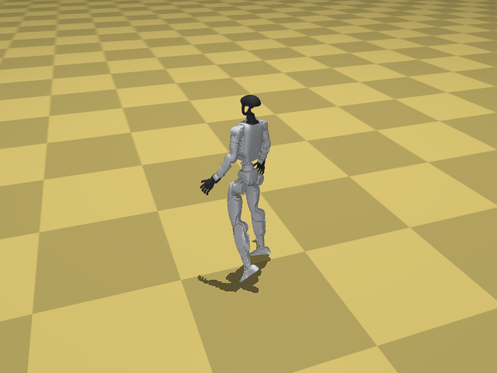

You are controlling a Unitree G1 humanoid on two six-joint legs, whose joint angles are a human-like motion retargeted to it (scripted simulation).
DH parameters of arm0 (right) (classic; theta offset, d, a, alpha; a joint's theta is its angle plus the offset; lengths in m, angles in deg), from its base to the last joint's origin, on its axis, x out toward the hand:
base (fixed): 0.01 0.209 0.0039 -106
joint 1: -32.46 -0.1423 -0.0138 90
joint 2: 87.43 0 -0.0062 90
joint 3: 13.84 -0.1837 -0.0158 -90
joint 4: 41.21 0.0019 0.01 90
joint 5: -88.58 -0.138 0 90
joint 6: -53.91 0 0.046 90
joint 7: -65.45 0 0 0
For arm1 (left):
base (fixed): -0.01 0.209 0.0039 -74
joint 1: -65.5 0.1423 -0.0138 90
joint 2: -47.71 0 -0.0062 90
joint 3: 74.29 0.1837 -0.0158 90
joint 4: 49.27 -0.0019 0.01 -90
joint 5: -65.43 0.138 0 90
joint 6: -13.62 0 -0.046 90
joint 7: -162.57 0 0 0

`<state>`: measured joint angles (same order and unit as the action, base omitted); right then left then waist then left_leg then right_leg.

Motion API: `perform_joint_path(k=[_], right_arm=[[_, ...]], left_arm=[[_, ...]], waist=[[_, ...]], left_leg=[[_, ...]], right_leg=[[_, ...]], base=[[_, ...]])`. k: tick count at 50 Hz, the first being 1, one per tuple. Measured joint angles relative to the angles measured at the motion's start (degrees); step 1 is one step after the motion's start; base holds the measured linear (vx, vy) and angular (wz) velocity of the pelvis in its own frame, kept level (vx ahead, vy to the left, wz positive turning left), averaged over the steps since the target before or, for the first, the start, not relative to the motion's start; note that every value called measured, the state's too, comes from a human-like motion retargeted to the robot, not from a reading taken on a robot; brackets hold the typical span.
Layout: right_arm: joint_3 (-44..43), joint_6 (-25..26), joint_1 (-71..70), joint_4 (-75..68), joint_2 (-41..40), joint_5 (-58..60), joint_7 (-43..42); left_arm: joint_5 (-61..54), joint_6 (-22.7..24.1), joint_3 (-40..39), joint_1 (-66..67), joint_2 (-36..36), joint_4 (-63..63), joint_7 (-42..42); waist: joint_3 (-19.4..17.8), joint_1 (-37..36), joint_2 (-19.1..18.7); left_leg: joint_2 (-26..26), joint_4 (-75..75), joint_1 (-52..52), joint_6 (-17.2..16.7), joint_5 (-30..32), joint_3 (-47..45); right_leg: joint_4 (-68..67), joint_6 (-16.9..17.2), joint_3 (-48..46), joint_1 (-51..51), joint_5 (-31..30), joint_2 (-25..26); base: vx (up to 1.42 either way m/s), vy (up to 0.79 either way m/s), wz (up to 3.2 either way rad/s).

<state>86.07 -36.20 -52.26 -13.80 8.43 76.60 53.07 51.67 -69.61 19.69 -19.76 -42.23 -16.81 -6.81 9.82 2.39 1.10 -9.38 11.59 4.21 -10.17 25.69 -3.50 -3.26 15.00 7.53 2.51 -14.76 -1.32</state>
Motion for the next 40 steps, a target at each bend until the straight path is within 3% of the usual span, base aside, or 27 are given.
perform_joint_path(k=[5,10,15,19,24,30,40], right_arm=[[0.8,0.1,-0.4,0.1,0.0,0.2,-0.1],[2.3,0.3,-1.1,0.1,0.1,0.4,-0.7],[4.8,0.6,-2.8,-0.3,-0.2,0.8,-1.3],[6.5,0.7,-4.5,-0.8,-0.3,1.9,-1.1],[7.9,0.7,-6.8,-0.9,-0.2,3.4,-0.5],[8.9,0.4,-9.4,0.4,0.6,4.8,-0.3],[10.4,1.0,-15.4,1.1,1.8,6.7,-1.2]], left_arm=[[-0.7,0.4,0.6,-0.1,-0.1,0.9,0.1],[-1.5,0.7,1.9,0.2,-0.3,2.8,0.4],[-1.5,1.0,3.2,-0.6,-1.6,5.0,0.6],[-1.4,1.6,3.9,-2.0,-2.2,6.4,0.8],[-1.9,2.4,3.8,-3.3,-2.5,7.6,0.6],[-2.3,2.6,3.1,-3.7,-2.6,7.2,1.1],[-2.0,1.5,2.1,-1.5,-2.9,1.3,3.7]], waist=[[-0.1,-0.2,0.3],[-0.1,0.7,1.8],[-1.2,1.5,2.1],[-2.5,1.5,2.3],[-4.7,0.5,2.9],[-7.6,-3.1,2.9],[-12.0,-11.0,3.5]], left_leg=[[1.1,0.2,-0.7,0.7,-2.4,-1.0],[4.9,-0.4,-1.1,3.4,-7.1,-2.3],[4.3,-0.7,-1.3,3.1,-14.2,-4.0],[3.3,-1.6,-1.8,2.9,-20.6,-8.3],[2.2,-5.4,-2.5,3.8,-25.8,-19.6],[2.8,-10.8,-3.3,4.8,-26.8,-31.0],[4.7,-10.3,-5.4,6.2,-30.5,-30.1]], right_leg=[[-0.9,0.0,-2.4,0.7,2.3,-2.2],[-3.0,0.0,-6.9,1.7,7.3,-7.8],[-5.9,-3.7,-12.0,2.5,12.6,-9.1],[-8.2,-4.6,-15.8,2.9,15.0,-9.9],[-10.2,-4.1,-21.1,3.3,15.7,-11.1],[-11.4,-4.8,-26.2,3.3,16.1,-11.1],[-12.1,-6.2,-30.2,3.1,14.6,-13.6]], base=[[-0.03,0.15,0.38],[-0.04,0.25,0.75],[-0.05,0.13,1.01],[-0.07,0.13,1.21],[-0.07,0.17,1.20],[-0.06,0.22,0.85],[-0.03,0.30,0.39]])
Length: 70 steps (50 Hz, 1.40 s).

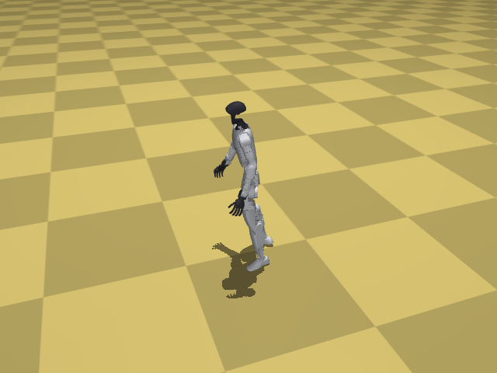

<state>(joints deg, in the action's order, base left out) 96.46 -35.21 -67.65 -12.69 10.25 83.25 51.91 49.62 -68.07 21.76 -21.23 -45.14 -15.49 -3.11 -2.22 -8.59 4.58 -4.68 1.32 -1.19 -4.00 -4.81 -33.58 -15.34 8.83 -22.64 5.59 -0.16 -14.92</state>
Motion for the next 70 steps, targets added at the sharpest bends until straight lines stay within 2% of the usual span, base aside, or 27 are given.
perform_joint_path(k=[6,11,15,20,27,40,47,53,56,60,65,70], right_arm=[[1.1,-0.5,-1.3,4.2,-0.8,-0.4,0.6],[3.0,-0.9,-2.1,7.4,-2.7,1.8,1.2],[5.6,-0.7,-2.8,8.8,-4.7,5.8,1.4],[8.9,-0.5,-3.0,10.5,-5.8,11.2,0.9],[8.2,-0.5,-3.8,10.2,-6.1,11.4,0.5],[4.0,-1.3,-1.7,6.2,-5.3,3.7,2.0],[3.1,-1.7,2.4,4.4,-4.1,5.2,2.9],[1.9,-0.9,4.8,-0.9,-3.2,6.7,3.4],[1.8,-0.2,5.0,-4.1,-3.1,6.7,3.6],[1.8,0.5,5.3,-6.6,-3.1,6.1,3.3],[1.2,0.2,5.2,-6.0,-3.4,4.3,2.6],[1.2,-0.4,5.7,-3.2,-3.8,2.4,1.9]], left_arm=[[0.5,-0.2,-1.1,2.5,-1.4,-2.0,-0.1],[0.0,0.2,-2.6,2.9,-3.1,-2.4,0.6],[-0.7,0.6,-3.9,1.7,-4.4,-2.2,1.9],[-1.4,1.5,-5.2,0.2,-4.6,-0.1,2.8],[-0.3,2.5,-5.2,-0.7,-2.7,3.2,1.0],[0.3,3.3,-3.6,0.5,1.1,2.0,1.3],[2.0,4.0,-2.6,0.1,2.3,3.0,2.4],[2.7,4.6,-0.6,-0.3,2.5,5.9,2.3],[1.8,4.6,0.2,-0.6,2.2,6.7,2.2],[0.6,4.2,0.8,-0.1,1.8,5.8,2.2],[-0.3,2.7,0.4,0.4,1.6,0.9,1.7],[-0.5,1.9,-0.3,1.8,1.8,-3.5,0.6]], waist=[[-0.8,-2.5,-0.5],[-1.0,-3.7,-0.3],[-0.9,-4.2,1.2],[-0.5,-5.0,3.5],[-0.4,-5.4,5.2],[0.6,-6.9,4.0],[-1.5,-7.1,1.8],[-4.2,-7.4,-0.2],[-5.2,-7.3,-0.5],[-5.4,-6.7,-0.3],[-4.4,-6.1,0.0],[-2.2,-6.5,0.4]], left_leg=[[1.1,-0.6,-0.4,-2.3,-0.9,3.6],[1.8,-1.8,-0.1,-4.0,-2.1,7.7],[3.0,-2.7,0.2,-4.9,-2.5,11.5],[5.0,-3.9,0.8,-5.4,-2.3,15.6],[7.5,-4.9,2.3,-5.7,-2.2,19.5],[8.0,-4.2,1.7,-5.6,-2.6,21.2],[7.8,-5.6,0.3,-5.4,-1.4,25.0],[8.7,-6.3,-2.5,-2.4,0.1,30.6],[9.2,-6.3,-4.3,-0.6,-0.8,28.4],[8.8,-6.3,-5.9,0.4,-3.1,17.4],[7.4,-6.3,-7.3,-1.4,-1.0,6.7],[6.9,-6.3,-7.0,-3.4,0.7,8.2]], right_leg=[[-2.5,-2.4,-4.1,-0.3,-1.9,-2.0],[-8.3,-4.0,-2.6,1.4,0.9,-2.3],[-8.7,-2.4,5.8,2.9,6.3,1.0],[-0.5,-0.1,14.3,2.3,10.6,5.3],[6.3,1.7,18.4,1.2,7.3,6.2],[6.6,3.8,15.9,0.4,7.6,5.2],[7.7,2.8,12.0,0.2,7.5,5.2],[8.9,3.7,6.2,0.2,6.9,4.1],[9.1,4.7,3.2,0.7,6.7,3.0],[9.3,5.9,-0.9,1.0,6.7,1.6],[9.8,5.8,-4.6,0.8,7.0,1.7],[10.1,4.9,-6.9,-0.9,7.7,2.1]], base=[[0.01,0.30,0.51],[0.03,0.22,0.74],[0.04,0.12,0.90],[0.05,0.07,0.83],[0.04,0.03,0.54],[-0.01,-0.04,0.08],[-0.08,-0.07,0.50],[-0.12,-0.06,0.86],[-0.10,-0.03,0.97],[-0.04,0.00,0.94],[0.06,0.05,0.62],[0.16,0.09,0.38]])
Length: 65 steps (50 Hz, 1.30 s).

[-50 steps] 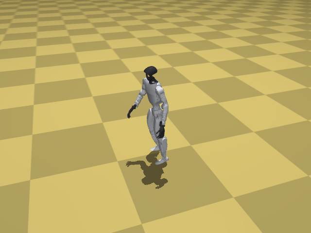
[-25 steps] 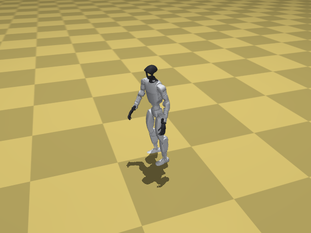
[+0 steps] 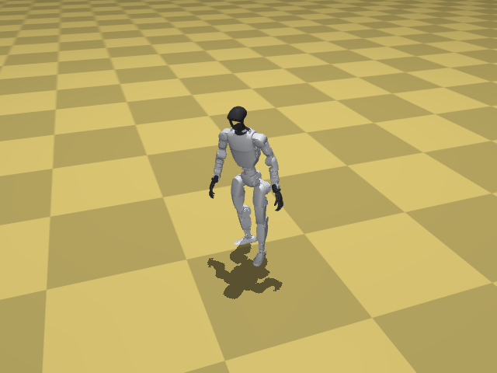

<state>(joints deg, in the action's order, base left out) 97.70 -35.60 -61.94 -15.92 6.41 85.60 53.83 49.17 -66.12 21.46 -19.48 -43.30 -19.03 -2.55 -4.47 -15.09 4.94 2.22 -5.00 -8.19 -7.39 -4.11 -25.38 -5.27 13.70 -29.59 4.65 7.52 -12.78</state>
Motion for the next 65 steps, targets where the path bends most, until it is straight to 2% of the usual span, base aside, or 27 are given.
perform_joint_path(k=[11,18,25,30,37,44,48,55,60,65], right_arm=[[2.8,1.0,-4.4,-0.9,-4.8,-0.5,-0.4],[6.8,0.6,-9.3,2.2,-6.5,3.0,1.0],[8.4,-0.1,-14.9,6.9,-6.4,6.3,2.1],[9.3,-0.7,-17.3,9.4,-6.6,5.7,2.0],[12.6,-1.3,-16.9,12.3,-7.2,6.8,3.4],[14.6,0.0,-12.4,11.4,-7.3,13.9,5.4],[11.8,2.4,-9.3,4.8,-8.7,13.5,2.8],[2.2,3.8,-5.2,-6.8,-8.6,2.3,-1.5],[-1.1,2.9,-1.3,-5.5,-5.5,-1.6,-2.0],[-2.4,1.7,2.4,-1.7,-3.3,-1.8,-1.1]], left_arm=[[-3.0,0.5,-3.0,0.3,-0.6,2.0,0.5],[-4.3,1.6,-5.9,-1.0,0.0,6.1,0.9],[-3.6,1.3,-7.2,-0.6,0.5,7.6,0.1],[-2.6,0.8,-7.2,0.4,0.1,5.8,0.1],[-2.3,0.6,-8.3,3.2,-0.6,2.5,0.4],[-3.1,-0.2,-9.8,6.4,0.2,0.1,0.9],[-3.6,-0.3,-9.9,7.6,0.7,-1.1,1.1],[-4.4,-0.3,-9.4,7.9,1.1,-1.9,1.5],[-4.9,-0.5,-9.1,7.1,1.4,-1.0,1.8],[-4.7,-0.3,-9.1,6.5,1.6,0.3,1.4]], waist=[[5.3,-6.3,3.1],[8.1,-9.9,4.3],[10.5,-10.4,4.2],[11.5,-10.8,4.1],[12.5,-11.4,3.9],[13.5,-11.2,3.0],[14.2,-10.8,2.5],[14.6,-9.8,1.8],[14.2,-9.2,1.2],[14.0,-8.4,0.4]], left_leg=[[0.5,0.0,3.8,-0.7,-0.5,3.8],[0.0,0.2,6.3,-2.3,3.1,6.5],[-1.0,0.3,7.6,-2.6,8.6,7.9],[-1.5,0.0,8.2,-3.0,12.5,9.8],[-1.9,0.0,8.7,-5.3,17.3,10.7],[-2.2,0.3,8.9,-3.5,18.4,9.2],[-2.3,0.3,8.9,-2.7,18.8,8.9],[-2.3,0.8,8.8,-1.6,17.9,6.2],[-2.1,1.3,8.7,-0.2,16.9,4.8],[-2.1,1.4,8.7,-0.5,17.0,3.8]], right_leg=[[-7.3,-4.9,-3.2,-2.6,-0.1,-2.7],[-11.0,-8.2,-5.3,-4.6,-5.5,-3.8],[-11.8,-9.8,-7.9,-6.4,-12.6,-3.7],[-11.1,-10.1,-8.0,-7.1,-17.0,-3.4],[-10.2,-10.0,-7.5,-7.3,-21.6,-3.4],[-9.9,-9.2,-5.0,-6.8,-24.5,-3.2],[-10.1,-8.5,-2.9,-6.1,-26.0,-3.1],[-10.0,-7.8,-1.0,-5.5,-27.3,-3.1],[-9.6,-7.6,-0.6,-5.3,-27.1,-3.2],[-9.4,-7.2,-0.1,-4.7,-27.1,-3.3]], base=[[0.22,0.12,0.29],[0.18,0.09,0.33],[0.13,0.05,0.31],[0.10,0.02,0.10],[0.07,0.01,-0.09],[0.04,0.00,-0.10],[0.00,0.00,0.00],[0.00,0.00,0.00],[0.00,0.00,-0.08],[-0.02,-0.01,-0.26]])
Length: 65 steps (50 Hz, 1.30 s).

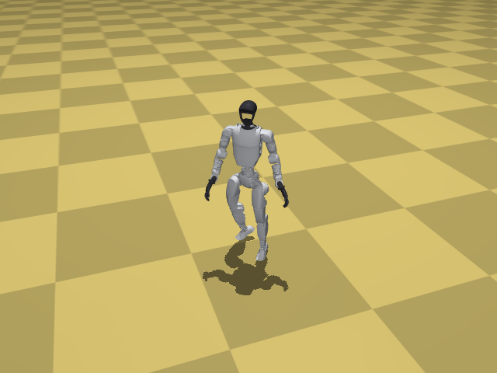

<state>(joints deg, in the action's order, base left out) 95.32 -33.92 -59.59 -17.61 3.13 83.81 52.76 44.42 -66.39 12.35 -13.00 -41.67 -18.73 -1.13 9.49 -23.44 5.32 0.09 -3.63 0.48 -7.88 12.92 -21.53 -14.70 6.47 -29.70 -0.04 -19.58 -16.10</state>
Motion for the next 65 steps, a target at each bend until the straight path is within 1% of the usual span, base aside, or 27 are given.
perform_joint_path(k=[5,10,15,20,23,27,33,38,50,53,55,60,63,65], right_arm=[[-1.2,-0.7,1.9,1.6,0.4,-0.6,0.9],[-3.9,-1.0,2.8,1.9,-0.8,-3.4,-0.3],[-7.4,-1.7,4.0,3.0,-2.2,-6.6,-2.2],[-8.5,-2.3,5.3,3.3,-2.4,-7.8,-3.2],[-8.2,-2.1,5.5,2.4,-2.1,-8.1,-3.5],[-7.9,-1.8,5.5,1.2,-1.6,-8.5,-3.5],[-8.6,-1.8,5.5,1.6,-0.8,-8.7,-3.1],[-9.6,-2.3,4.9,3.1,-0.2,-8.9,-3.0],[-9.6,-3.1,3.8,2.7,-0.6,-10.5,-2.5],[-9.7,-2.9,4.2,2.4,-0.9,-10.6,-2.1],[-9.7,-2.8,4.5,2.4,-1.0,-10.6,-1.9],[-8.8,-1.9,3.9,1.7,-0.6,-10.2,-1.4],[-7.5,-1.2,2.7,0.3,0.0,-9.4,-1.4],[-6.7,-0.7,1.6,-0.7,0.6,-8.8,-1.3]], left_arm=[[0.0,0.2,0.1,-0.6,-0.2,1.3,-0.5],[0.0,0.1,0.2,-1.0,-0.9,2.4,-1.0],[0.0,0.5,-0.5,-1.0,-1.6,3.0,-1.3],[-2.1,1.9,-1.7,-0.6,-1.7,2.4,-0.4],[-3.9,2.7,-2.2,-1.2,-1.7,1.3,0.8],[-4.5,2.8,-2.1,-2.6,-1.9,0.3,1.7],[-2.5,1.5,-1.3,-3.5,-2.2,2.0,0.4],[-0.5,0.8,-0.6,-2.9,-1.8,3.1,-1.2],[3.3,-0.1,2.1,-3.1,-1.8,0.2,-2.1],[3.2,-0.1,2.3,-3.4,-2.2,0.7,-2.4],[2.8,0.0,2.4,-3.6,-2.6,1.3,-2.4],[0.8,0.0,2.5,-4.9,-3.7,3.5,-1.4],[-0.1,0.0,3.2,-5.3,-3.9,4.5,-0.6],[-0.4,0.0,4.1,-5.2,-3.9,5.0,-0.3]], waist=[[-0.3,1.2,-0.8],[-0.7,2.3,-1.4],[-0.8,3.2,-1.3],[-0.3,4.3,-0.9],[-0.1,5.0,-0.4],[0.0,5.7,0.2],[-0.1,7.1,0.8],[0.3,9.2,0.2],[0.9,13.7,-1.6],[0.7,14.1,-1.4],[0.3,14.3,-0.9],[-1.5,13.9,1.7],[-2.9,13.4,3.1],[-3.9,13.0,3.4]], left_leg=[[-0.2,0.2,0.1,-0.3,0.0,-1.3],[-0.6,0.5,0.2,0.0,-0.9,-2.4],[-1.0,0.5,0.6,-1.0,-2.0,-2.0],[-1.5,0.1,0.8,-3.3,-2.9,-1.5],[-1.8,0.0,0.8,-4.5,-3.3,-2.0],[-2.4,0.1,0.6,-5.2,-3.8,-3.3],[-3.8,0.4,0.6,-5.0,-4.6,-5.0],[-5.1,0.6,1.0,-5.0,-4.7,-7.1],[-8.3,1.9,2.2,-4.9,-4.0,-12.4],[-8.5,2.6,2.4,-4.5,-4.8,-14.2],[-8.4,3.5,2.4,-3.8,-6.2,-16.0],[-7.7,8.9,1.3,-0.6,-12.3,-21.2],[-7.6,13.0,-0.1,1.6,-16.8,-19.9],[-7.5,15.0,-1.1,2.7,-19.8,-15.7]], right_leg=[[0.0,0.4,0.8,0.7,0.0,0.1],[0.3,1.3,2.3,1.3,0.1,0.5],[1.6,4.0,5.8,1.7,-0.7,1.2],[3.5,7.2,10.5,2.2,-1.4,2.2],[4.2,8.3,12.2,2.6,-1.1,2.6],[5.0,8.5,13.4,3.2,-0.4,3.5],[5.8,8.5,15.7,4.1,0.2,5.2],[6.4,8.5,17.8,4.6,0.3,6.9],[8.7,8.5,22.7,4.5,0.8,10.7],[8.7,8.5,23.7,4.5,2.9,11.1],[8.3,8.5,24.2,4.6,5.4,11.0],[6.3,8.5,25.1,5.6,13.9,9.5],[6.0,8.5,26.5,5.9,17.8,8.6],[6.2,8.5,27.8,5.8,19.7,8.6]], base=[[-0.03,-0.02,-0.30],[-0.03,-0.03,-0.34],[-0.04,-0.04,-0.43],[-0.04,-0.05,-0.46],[-0.04,-0.06,-0.41],[-0.05,-0.09,-0.38],[-0.05,-0.11,-0.38],[-0.04,-0.13,-0.44],[-0.03,-0.16,-0.43],[-0.03,-0.16,-0.38],[-0.05,-0.15,-0.41],[-0.08,-0.14,-0.51],[-0.09,-0.07,-0.68],[-0.09,0.00,-0.81]])
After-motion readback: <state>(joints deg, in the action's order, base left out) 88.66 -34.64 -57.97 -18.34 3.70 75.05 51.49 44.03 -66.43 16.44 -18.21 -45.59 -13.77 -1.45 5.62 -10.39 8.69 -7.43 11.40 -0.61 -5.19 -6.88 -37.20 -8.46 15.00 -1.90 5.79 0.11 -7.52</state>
